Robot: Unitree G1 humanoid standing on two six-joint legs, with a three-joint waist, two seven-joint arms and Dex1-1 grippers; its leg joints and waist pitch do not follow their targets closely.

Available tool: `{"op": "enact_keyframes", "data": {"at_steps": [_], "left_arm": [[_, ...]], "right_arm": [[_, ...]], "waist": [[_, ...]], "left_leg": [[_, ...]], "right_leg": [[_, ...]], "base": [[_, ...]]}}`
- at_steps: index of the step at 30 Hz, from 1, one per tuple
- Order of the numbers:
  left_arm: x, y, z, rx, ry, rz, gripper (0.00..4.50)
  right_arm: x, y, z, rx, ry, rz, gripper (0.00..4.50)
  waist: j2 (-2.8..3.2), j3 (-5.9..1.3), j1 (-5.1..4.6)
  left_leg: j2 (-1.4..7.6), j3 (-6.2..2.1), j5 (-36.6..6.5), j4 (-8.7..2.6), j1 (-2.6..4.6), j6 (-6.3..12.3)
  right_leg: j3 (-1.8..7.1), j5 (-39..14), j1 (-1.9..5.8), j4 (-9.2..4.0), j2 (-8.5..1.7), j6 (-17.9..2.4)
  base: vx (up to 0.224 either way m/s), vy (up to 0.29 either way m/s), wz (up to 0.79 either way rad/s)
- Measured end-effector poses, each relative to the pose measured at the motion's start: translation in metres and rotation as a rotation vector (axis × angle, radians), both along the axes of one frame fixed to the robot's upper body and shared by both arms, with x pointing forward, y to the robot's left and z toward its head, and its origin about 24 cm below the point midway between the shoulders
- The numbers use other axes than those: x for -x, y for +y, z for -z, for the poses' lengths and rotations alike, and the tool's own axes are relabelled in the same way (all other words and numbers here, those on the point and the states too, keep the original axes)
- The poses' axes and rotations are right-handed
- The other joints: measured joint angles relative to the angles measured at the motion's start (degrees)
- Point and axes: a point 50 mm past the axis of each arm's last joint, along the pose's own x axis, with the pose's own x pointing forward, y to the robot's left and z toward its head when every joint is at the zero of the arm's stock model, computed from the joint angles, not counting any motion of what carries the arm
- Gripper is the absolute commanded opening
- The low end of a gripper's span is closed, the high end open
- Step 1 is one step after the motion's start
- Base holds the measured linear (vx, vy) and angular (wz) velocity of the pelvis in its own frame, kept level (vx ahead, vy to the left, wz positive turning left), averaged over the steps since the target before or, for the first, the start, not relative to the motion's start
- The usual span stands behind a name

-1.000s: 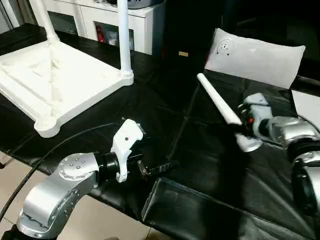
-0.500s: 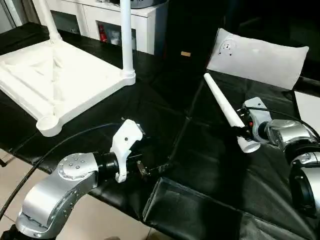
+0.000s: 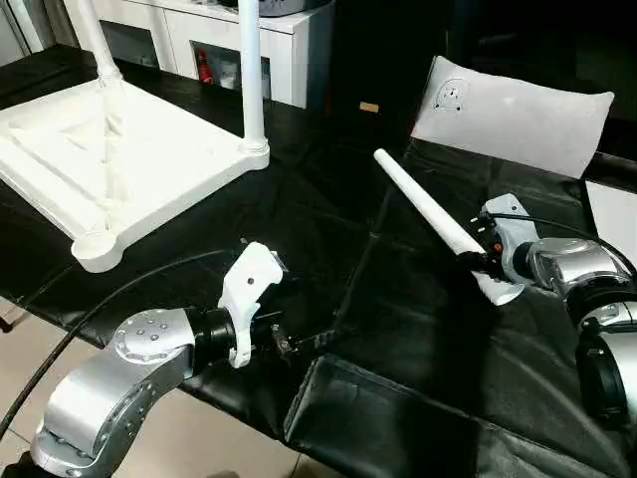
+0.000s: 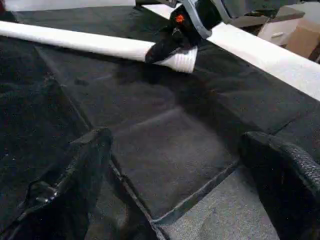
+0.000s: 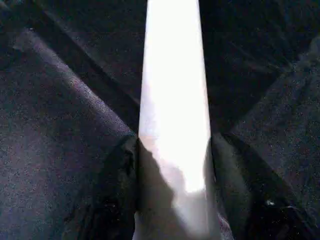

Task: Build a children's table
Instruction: Pick table leg

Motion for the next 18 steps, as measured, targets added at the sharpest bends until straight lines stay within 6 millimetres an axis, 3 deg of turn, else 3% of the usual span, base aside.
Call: {"op": "enact_keyframes", "data": {"at_steps": [7,10,14,18], "left_arm": [[-0.002,-0.001,0.000,0.000,-0.024,-0.035,4.50],[-0.012,0.000,-0.002,0.005,-0.070,-0.130,4.50],[-0.022,0.003,-0.007,0.007,-0.130,-0.226,4.50],[-0.038,0.008,-0.009,-0.007,-0.179,-0.368,4.50]], "right_arm": [[-0.004,0.003,-0.005,-0.152,-0.070,0.067,1.86],[-0.017,0.014,-0.025,-0.261,-0.246,0.102,1.86],[-0.026,0.020,-0.050,-0.290,-0.412,0.107,1.86],[-0.010,0.049,-0.038,-0.391,-0.503,0.165,1.86]], "waist": [[-0.03,0.03,0.00],[0.00,0.14,-0.29],[-0.01,0.12,0.05],[-0.05,0.11,0.46]], "left_leg": [[0.01,0.01,0.00,0.00,-0.04,0.00],[0.04,0.17,0.00,0.00,-0.06,0.01],[0.11,0.17,0.00,-0.03,-0.03,0.00],[0.14,0.26,0.02,-0.10,0.01,-0.03]], "right_leg": [[0.01,0.04,-0.04,0.00,0.00,-0.07],[0.10,0.08,-0.17,0.04,0.01,-0.12],[0.03,0.04,-0.10,0.00,0.03,-0.07],[0.09,0.01,-0.05,-0.13,0.05,-0.01]], "base": [[0.000,0.000,0.00],[0.000,0.000,0.00],[0.000,0.000,0.00],[0.000,0.000,0.00]]}}
